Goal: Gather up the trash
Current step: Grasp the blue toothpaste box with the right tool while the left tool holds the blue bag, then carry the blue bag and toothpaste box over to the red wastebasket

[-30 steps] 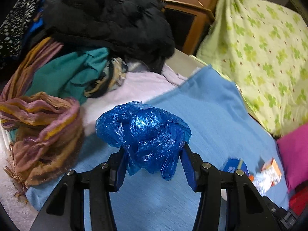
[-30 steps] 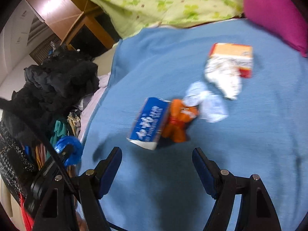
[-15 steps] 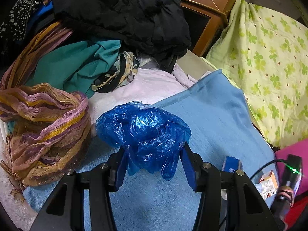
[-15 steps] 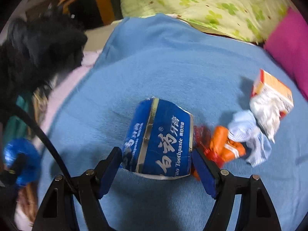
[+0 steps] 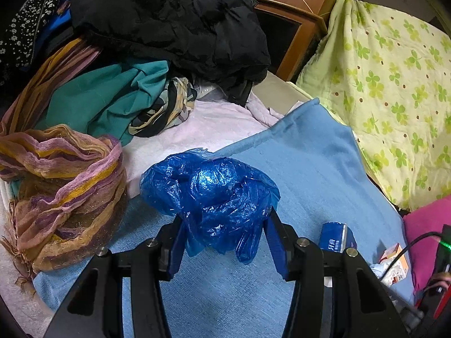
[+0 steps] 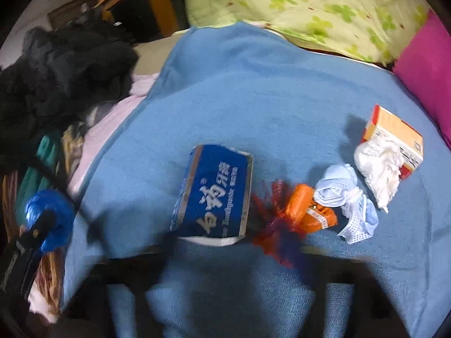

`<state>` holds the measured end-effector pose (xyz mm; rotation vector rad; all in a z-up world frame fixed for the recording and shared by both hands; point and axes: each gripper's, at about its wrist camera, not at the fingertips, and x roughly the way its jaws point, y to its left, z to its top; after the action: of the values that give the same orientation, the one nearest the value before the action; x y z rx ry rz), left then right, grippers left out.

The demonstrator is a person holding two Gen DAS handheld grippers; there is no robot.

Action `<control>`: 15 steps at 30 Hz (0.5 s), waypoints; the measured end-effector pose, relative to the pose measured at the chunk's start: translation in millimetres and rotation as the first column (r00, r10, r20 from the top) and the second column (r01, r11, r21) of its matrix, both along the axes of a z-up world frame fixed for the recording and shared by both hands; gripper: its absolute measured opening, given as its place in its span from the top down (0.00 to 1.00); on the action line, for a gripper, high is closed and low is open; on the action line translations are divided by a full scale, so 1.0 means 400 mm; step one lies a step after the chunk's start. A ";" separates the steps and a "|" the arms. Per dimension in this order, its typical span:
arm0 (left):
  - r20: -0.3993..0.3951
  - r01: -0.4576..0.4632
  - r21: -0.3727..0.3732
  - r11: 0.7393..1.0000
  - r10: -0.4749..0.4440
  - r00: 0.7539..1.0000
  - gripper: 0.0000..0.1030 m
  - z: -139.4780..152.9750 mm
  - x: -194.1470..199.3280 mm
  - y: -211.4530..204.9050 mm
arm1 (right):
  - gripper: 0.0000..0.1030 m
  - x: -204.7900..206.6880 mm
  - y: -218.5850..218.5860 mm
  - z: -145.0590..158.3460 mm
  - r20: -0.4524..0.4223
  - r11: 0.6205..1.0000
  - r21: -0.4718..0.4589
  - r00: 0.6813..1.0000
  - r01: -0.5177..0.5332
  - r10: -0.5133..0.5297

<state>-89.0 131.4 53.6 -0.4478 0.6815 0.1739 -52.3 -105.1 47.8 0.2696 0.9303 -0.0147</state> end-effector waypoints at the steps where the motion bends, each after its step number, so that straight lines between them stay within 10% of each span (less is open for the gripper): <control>1: -0.002 0.000 -0.002 1.000 0.000 1.000 0.48 -0.001 0.001 0.000 | 0.01 0.004 0.002 0.003 0.018 0.999 0.039 1.000 -0.015 0.015; 8: -0.005 0.016 -0.007 1.000 -0.016 1.000 0.48 -0.007 0.017 -0.007 | 0.02 0.093 0.086 -0.041 -0.028 0.991 -0.120 0.998 -0.054 0.051; 9: -0.006 0.014 -0.007 1.000 -0.014 1.000 0.48 -0.008 0.019 -0.006 | 0.07 0.098 0.086 -0.054 -0.037 0.992 -0.112 0.998 -0.054 0.051; 10: -0.006 0.013 -0.007 1.000 -0.013 1.000 0.48 -0.008 0.021 -0.003 | 0.41 0.101 0.088 -0.070 -0.051 0.991 -0.120 0.997 -0.056 0.050; 15: -0.007 0.019 -0.001 1.000 -0.019 1.000 0.48 -0.010 0.022 -0.010 | 0.40 0.081 0.086 -0.071 -0.055 0.984 -0.134 0.993 -0.115 0.108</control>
<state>-80.3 127.3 49.6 -0.4416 0.6928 0.1574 -20.0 -70.7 19.3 0.0900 0.9861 0.0185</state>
